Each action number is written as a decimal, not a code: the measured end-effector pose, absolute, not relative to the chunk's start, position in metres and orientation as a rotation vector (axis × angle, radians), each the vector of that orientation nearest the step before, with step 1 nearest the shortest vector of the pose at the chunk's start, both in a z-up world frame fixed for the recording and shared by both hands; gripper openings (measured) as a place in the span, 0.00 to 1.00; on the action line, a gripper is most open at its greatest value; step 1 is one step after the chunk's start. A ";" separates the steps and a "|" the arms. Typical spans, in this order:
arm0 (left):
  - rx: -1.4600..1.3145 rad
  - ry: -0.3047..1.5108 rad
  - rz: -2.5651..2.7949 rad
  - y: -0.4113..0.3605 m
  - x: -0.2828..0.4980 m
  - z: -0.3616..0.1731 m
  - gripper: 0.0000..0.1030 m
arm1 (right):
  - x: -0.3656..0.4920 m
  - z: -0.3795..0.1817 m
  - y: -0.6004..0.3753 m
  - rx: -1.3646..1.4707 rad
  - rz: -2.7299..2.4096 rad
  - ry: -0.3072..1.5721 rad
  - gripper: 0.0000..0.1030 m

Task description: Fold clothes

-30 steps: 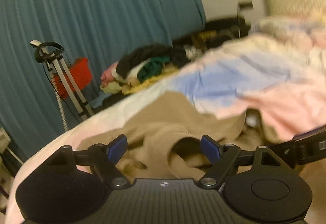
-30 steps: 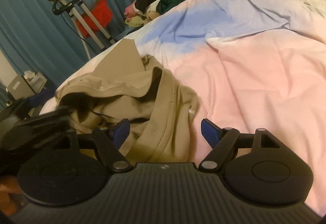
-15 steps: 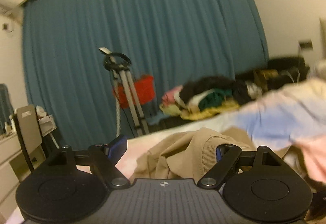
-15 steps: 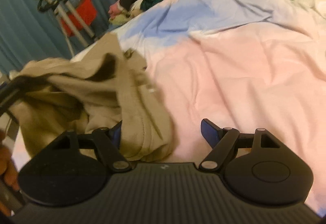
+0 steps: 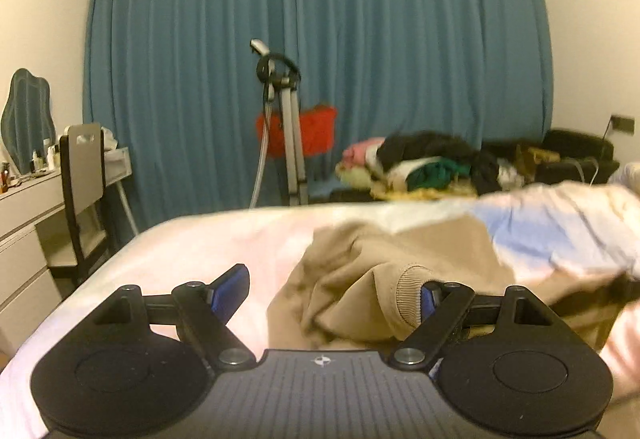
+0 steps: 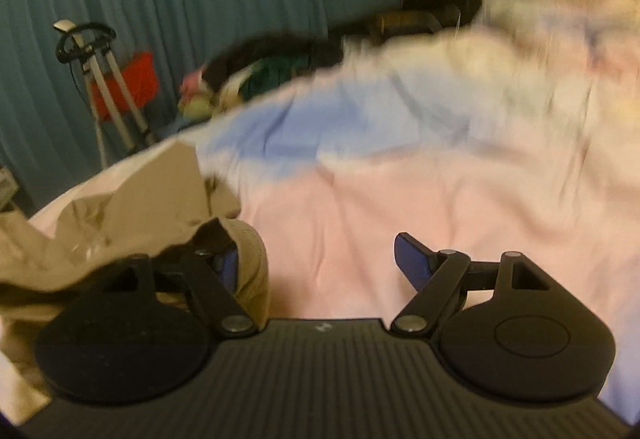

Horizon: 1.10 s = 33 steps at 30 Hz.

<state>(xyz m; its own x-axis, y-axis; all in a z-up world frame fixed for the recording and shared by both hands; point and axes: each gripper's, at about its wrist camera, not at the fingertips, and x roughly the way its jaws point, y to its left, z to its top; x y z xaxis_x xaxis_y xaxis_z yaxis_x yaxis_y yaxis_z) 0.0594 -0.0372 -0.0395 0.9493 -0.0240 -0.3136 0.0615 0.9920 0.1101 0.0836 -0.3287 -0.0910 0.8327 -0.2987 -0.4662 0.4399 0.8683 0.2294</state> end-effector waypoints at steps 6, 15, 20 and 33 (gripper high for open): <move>0.174 0.268 -0.081 -0.045 0.053 -0.039 0.80 | 0.070 -0.070 -0.321 0.262 -0.389 0.289 0.76; 0.646 0.185 -0.260 -0.107 0.045 -0.079 0.84 | 0.067 -0.063 -0.327 0.282 -0.358 0.280 0.76; 0.829 0.145 -0.199 -0.135 0.051 -0.102 0.85 | 0.060 -0.062 -0.323 0.270 -0.336 0.279 0.76; 0.358 0.038 0.134 -0.080 0.076 -0.030 0.76 | 0.086 -0.085 -0.306 0.225 -0.245 0.463 0.76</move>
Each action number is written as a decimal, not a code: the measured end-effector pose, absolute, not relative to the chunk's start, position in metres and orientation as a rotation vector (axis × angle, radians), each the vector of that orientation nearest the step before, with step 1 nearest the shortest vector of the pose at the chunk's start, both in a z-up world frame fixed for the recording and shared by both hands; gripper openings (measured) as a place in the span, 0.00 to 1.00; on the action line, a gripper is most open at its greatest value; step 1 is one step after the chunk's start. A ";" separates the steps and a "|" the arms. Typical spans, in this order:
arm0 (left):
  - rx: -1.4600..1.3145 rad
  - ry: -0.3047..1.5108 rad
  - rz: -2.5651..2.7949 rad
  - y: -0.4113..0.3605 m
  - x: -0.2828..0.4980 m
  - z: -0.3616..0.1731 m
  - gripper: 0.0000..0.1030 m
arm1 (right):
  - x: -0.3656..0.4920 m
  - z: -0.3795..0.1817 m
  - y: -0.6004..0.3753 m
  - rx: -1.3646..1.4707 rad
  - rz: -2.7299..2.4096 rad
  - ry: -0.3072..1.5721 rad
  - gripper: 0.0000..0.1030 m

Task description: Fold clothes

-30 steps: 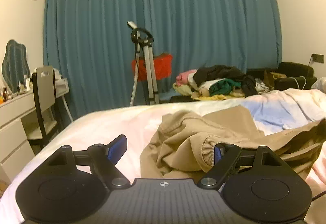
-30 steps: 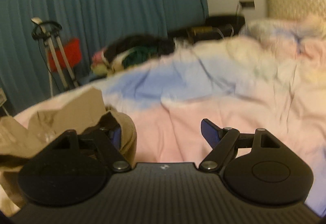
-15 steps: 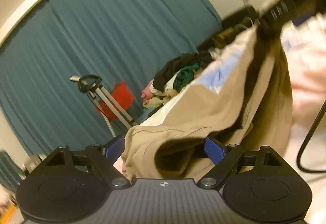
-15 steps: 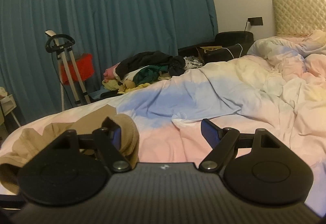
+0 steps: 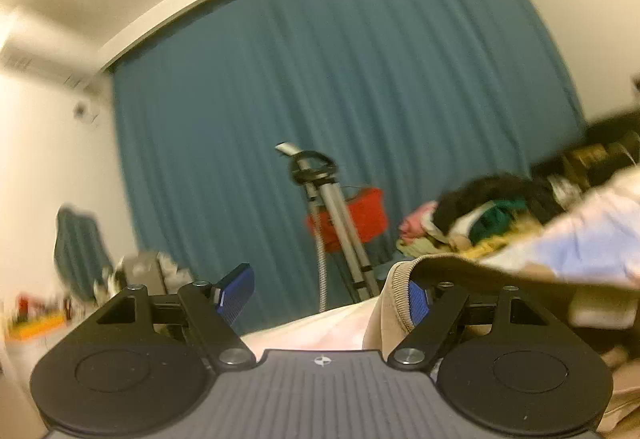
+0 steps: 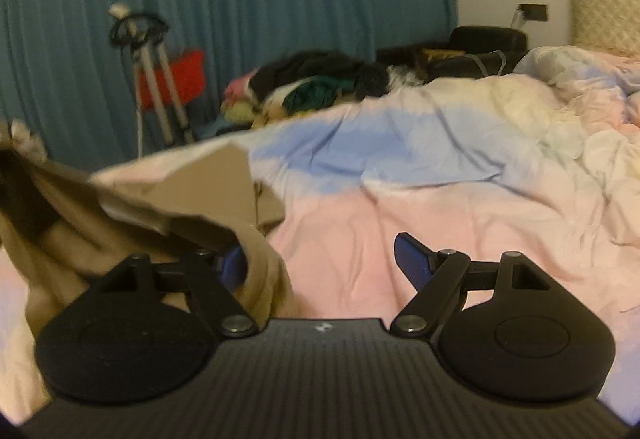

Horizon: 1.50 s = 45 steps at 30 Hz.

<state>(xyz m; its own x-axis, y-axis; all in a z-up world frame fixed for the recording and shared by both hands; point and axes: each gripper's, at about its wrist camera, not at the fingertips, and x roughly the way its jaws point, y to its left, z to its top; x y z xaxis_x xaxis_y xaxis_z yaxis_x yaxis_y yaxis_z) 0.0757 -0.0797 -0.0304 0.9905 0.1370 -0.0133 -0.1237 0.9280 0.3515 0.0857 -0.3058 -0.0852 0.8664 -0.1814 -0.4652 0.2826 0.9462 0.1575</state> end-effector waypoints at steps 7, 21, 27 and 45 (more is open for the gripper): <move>0.226 0.083 0.173 -0.041 0.051 -0.009 0.76 | 0.094 -0.096 -0.294 0.210 -0.152 0.603 0.80; 0.352 0.188 0.001 -0.073 0.042 -0.047 0.84 | 0.061 -0.064 -0.323 0.314 -0.349 0.322 0.80; 0.510 0.284 -0.024 -0.096 0.067 -0.089 0.84 | 0.065 -0.066 -0.326 0.324 -0.332 0.333 0.80; 0.256 0.222 0.228 -0.055 0.097 -0.056 0.86 | 0.084 -0.095 -0.309 0.204 -0.222 0.642 0.80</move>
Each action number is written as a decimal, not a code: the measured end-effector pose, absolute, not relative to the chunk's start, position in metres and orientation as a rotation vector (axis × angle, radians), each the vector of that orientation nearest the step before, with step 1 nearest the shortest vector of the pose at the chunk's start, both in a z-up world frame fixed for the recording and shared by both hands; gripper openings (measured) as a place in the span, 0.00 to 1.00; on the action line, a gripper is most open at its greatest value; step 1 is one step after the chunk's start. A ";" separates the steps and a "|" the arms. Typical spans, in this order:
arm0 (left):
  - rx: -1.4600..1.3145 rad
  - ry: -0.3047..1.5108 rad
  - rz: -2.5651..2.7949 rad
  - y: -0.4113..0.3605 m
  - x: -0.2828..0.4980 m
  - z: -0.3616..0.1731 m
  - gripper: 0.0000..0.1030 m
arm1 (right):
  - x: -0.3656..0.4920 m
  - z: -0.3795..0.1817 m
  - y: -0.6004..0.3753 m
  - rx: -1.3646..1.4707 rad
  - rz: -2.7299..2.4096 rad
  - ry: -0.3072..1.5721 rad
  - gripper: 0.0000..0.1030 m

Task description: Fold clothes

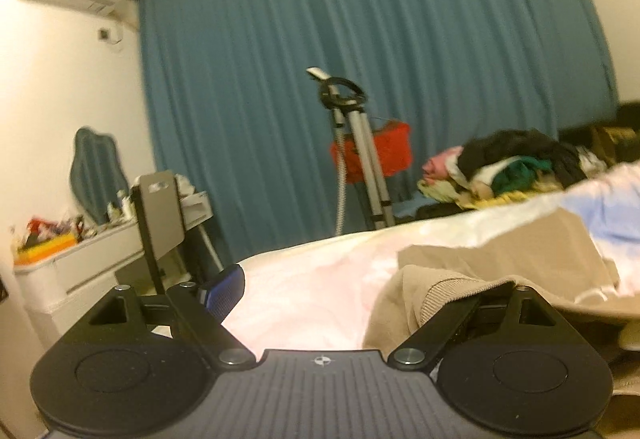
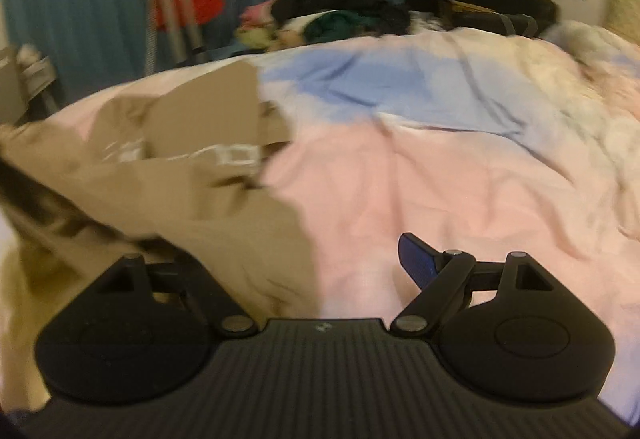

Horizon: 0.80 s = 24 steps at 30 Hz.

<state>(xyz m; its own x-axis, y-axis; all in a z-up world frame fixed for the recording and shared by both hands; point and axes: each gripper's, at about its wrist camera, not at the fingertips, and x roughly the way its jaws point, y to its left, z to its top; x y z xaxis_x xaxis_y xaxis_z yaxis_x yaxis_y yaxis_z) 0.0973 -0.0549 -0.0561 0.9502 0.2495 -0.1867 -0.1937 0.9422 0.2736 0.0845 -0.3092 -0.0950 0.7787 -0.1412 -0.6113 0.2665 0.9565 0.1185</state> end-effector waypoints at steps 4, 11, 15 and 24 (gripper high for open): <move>0.218 0.197 0.253 -0.049 0.086 -0.047 0.89 | 0.075 -0.087 -0.332 0.331 -0.203 0.631 0.80; 0.058 0.088 0.301 -0.025 0.034 0.000 0.89 | 0.054 -0.060 -0.314 0.259 -0.209 0.544 0.80; -0.036 -0.003 0.334 -0.007 0.007 0.049 0.90 | 0.050 0.011 -0.308 0.229 -0.188 0.387 0.80; -0.140 -0.196 0.296 0.039 -0.046 0.227 0.91 | -0.001 0.233 -0.279 0.063 -0.125 0.008 0.80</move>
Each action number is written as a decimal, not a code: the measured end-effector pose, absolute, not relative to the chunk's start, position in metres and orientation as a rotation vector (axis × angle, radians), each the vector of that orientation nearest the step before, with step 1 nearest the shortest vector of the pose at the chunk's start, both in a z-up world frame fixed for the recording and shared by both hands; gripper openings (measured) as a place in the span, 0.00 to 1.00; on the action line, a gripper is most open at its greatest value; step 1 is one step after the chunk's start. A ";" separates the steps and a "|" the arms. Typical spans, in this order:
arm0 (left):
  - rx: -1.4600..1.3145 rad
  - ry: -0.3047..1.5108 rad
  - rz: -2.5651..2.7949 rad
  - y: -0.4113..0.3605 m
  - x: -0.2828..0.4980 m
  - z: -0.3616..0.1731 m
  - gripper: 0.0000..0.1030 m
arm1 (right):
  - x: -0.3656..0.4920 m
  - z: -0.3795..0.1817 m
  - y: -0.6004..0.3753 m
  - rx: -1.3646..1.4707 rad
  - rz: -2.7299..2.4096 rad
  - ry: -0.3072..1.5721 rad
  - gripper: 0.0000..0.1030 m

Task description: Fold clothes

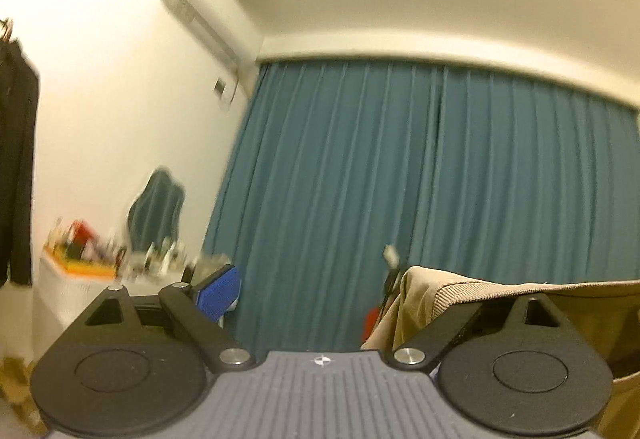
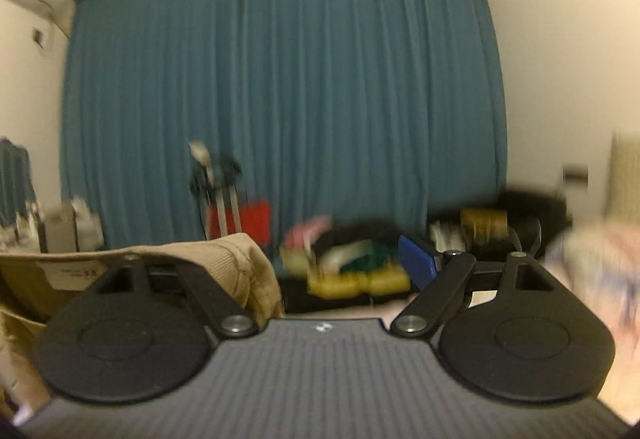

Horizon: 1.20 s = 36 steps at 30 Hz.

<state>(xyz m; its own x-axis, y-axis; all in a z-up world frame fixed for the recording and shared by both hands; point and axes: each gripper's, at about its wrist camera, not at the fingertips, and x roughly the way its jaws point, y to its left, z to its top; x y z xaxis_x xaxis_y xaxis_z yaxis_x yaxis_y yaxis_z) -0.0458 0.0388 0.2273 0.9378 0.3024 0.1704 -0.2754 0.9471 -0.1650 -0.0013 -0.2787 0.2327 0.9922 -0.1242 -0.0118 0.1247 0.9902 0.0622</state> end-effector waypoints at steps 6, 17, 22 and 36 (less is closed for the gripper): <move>-0.113 -0.306 0.265 0.050 -0.091 0.343 0.95 | -0.063 0.344 -0.267 -0.011 -0.154 -0.180 0.83; -0.124 -0.238 0.148 0.040 -0.101 0.418 1.00 | -0.080 0.399 -0.284 -0.014 -0.192 -0.173 0.89; -0.096 -0.150 0.142 0.033 -0.038 0.369 1.00 | -0.031 0.355 -0.297 0.002 -0.194 -0.065 0.89; -0.095 0.163 0.203 -0.038 0.333 0.199 1.00 | 0.308 0.212 -0.349 0.079 -0.293 0.246 0.89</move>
